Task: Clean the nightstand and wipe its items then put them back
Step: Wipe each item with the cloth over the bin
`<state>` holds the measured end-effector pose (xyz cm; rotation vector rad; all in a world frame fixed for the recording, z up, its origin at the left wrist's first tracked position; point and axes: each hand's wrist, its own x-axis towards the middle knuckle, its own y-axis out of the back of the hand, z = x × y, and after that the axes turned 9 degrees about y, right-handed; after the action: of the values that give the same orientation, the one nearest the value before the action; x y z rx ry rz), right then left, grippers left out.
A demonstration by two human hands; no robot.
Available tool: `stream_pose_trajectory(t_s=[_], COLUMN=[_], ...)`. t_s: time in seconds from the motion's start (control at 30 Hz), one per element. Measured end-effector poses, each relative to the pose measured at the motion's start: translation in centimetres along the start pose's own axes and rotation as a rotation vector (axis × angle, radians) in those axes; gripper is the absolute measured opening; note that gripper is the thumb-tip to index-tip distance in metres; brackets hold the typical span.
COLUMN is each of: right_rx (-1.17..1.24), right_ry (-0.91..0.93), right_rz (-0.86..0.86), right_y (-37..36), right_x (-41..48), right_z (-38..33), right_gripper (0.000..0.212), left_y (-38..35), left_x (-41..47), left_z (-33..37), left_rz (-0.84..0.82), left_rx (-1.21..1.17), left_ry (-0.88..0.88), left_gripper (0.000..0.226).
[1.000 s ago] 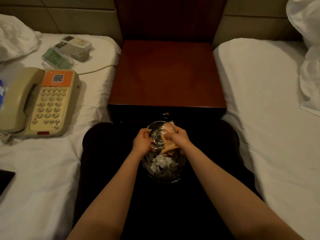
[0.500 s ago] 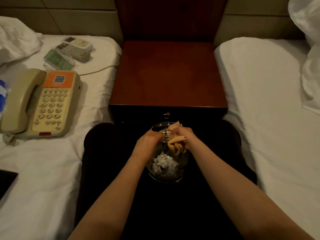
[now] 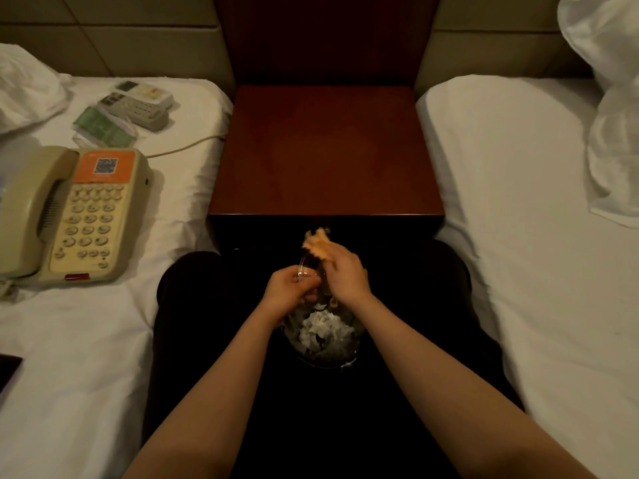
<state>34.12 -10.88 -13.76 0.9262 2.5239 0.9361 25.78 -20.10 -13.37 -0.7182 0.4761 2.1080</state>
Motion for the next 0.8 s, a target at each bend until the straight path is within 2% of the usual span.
stream_pose_trajectory(t_s=[0.07,0.1,0.13,0.23,0.33,0.5,0.63,0.7,0.8], right_rx=[0.092,0.090,0.084,0.061,-0.018,-0.030,0.150,0.126,0.060], right_ry=[-0.261,-0.326,-0.306,-0.034,0.111,0.087,-0.038,-0.071,0.082], right_rz=[0.065,0.052,0.037,0.011,-0.009,-0.032,-0.040,-0.040,-0.107], right_y=[0.5,0.7,0.8,0.8,0.7,1.0,1.1,1.2,0.6], right_x=[0.6,0.6,0.6,-0.1,-0.2,-0.4,0.0,0.0,-0.7], right_z=[0.7,0.7,0.5,-0.7,-1.2,-1.4,-0.8,-0.8,-1.7], right_gripper=[0.037,0.036,0.035,0.045,0.052,0.050,0.050,0.053,0.059], left_y=[-0.1,0.0,0.1,0.7,0.8,0.3,0.4,0.3,0.6], left_x=[-0.3,-0.3,-0.4,-0.1,-0.1,0.1,0.2,0.3,0.7], left_z=[0.2,0.3,0.4,0.6,0.4,-0.2,0.1,0.0,0.0], left_rz=[-0.014,-0.008,-0.003,0.023,0.024,0.004,-0.065,-0.041,0.053], left_rx=[-0.019,-0.025,-0.048,-0.150,-0.073,0.109,0.081,0.089,0.122], left_ry=[0.015,0.014,0.014,0.024,0.004,-0.070,-0.032,-0.022,-0.044], left_gripper=[0.013,0.012,0.012,0.014,0.017,0.020,0.016,0.017,0.011])
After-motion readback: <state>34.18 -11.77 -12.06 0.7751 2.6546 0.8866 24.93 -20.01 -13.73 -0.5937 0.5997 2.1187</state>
